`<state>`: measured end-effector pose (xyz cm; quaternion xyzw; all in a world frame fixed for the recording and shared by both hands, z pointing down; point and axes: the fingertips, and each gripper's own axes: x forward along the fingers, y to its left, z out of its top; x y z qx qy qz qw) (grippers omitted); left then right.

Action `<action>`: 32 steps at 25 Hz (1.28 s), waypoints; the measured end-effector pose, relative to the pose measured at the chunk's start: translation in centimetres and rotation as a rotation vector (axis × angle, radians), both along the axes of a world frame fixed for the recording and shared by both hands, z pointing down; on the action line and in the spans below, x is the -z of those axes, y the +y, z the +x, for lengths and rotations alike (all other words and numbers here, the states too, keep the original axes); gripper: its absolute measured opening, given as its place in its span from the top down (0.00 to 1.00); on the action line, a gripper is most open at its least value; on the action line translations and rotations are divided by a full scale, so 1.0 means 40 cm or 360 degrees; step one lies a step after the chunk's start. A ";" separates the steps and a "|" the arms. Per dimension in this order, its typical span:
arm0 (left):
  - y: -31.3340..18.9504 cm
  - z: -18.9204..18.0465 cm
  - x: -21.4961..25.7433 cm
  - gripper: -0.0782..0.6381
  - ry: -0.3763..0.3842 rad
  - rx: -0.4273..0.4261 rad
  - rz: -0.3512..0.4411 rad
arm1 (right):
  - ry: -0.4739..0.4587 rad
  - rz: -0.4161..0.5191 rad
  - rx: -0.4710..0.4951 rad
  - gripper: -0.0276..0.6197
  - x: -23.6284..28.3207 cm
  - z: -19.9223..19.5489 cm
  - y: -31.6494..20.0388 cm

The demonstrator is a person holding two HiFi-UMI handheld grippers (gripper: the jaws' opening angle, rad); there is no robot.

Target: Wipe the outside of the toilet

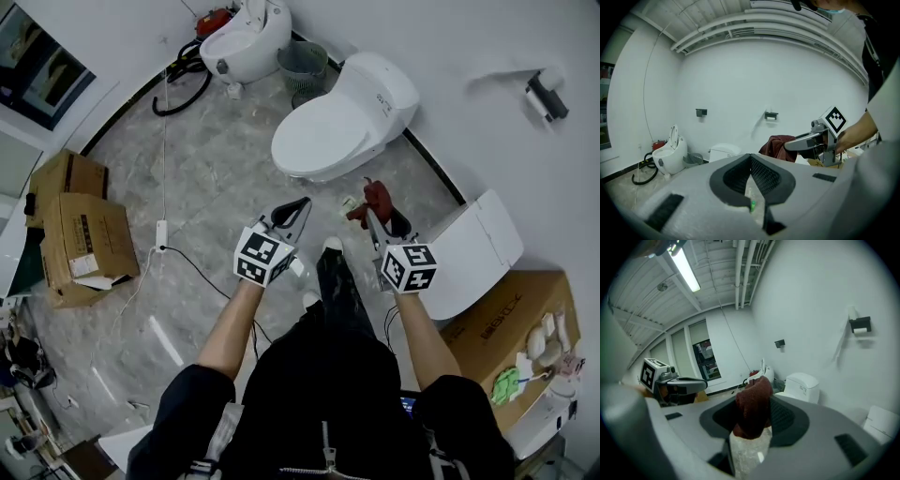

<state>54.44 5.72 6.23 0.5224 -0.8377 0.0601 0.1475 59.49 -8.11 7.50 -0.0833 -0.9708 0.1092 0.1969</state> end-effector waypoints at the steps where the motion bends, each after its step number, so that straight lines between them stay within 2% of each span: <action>1: -0.016 -0.019 -0.004 0.89 0.0003 -0.0016 -0.0005 | 0.0005 -0.0010 -0.0019 0.71 -0.011 -0.015 -0.017; 9: -0.178 -0.175 -0.092 0.89 0.0093 -0.0172 -0.0054 | 0.0101 -0.0082 -0.0176 0.71 -0.132 -0.161 -0.158; 16: -0.344 -0.329 -0.235 0.89 0.0195 -0.0333 -0.0134 | 0.0260 -0.0167 -0.0288 0.71 -0.312 -0.340 -0.273; 20: -0.421 -0.401 -0.315 0.89 0.0256 -0.0381 -0.0177 | 0.0345 -0.0230 -0.0378 0.71 -0.435 -0.441 -0.340; 27: -0.487 -0.475 -0.485 0.89 0.0379 -0.0410 -0.0213 | 0.0512 -0.0369 -0.0547 0.71 -0.674 -0.570 -0.398; 32: -0.506 -0.523 -0.626 0.89 0.0428 -0.0494 -0.0249 | 0.0561 -0.0420 -0.0635 0.72 -0.825 -0.653 -0.408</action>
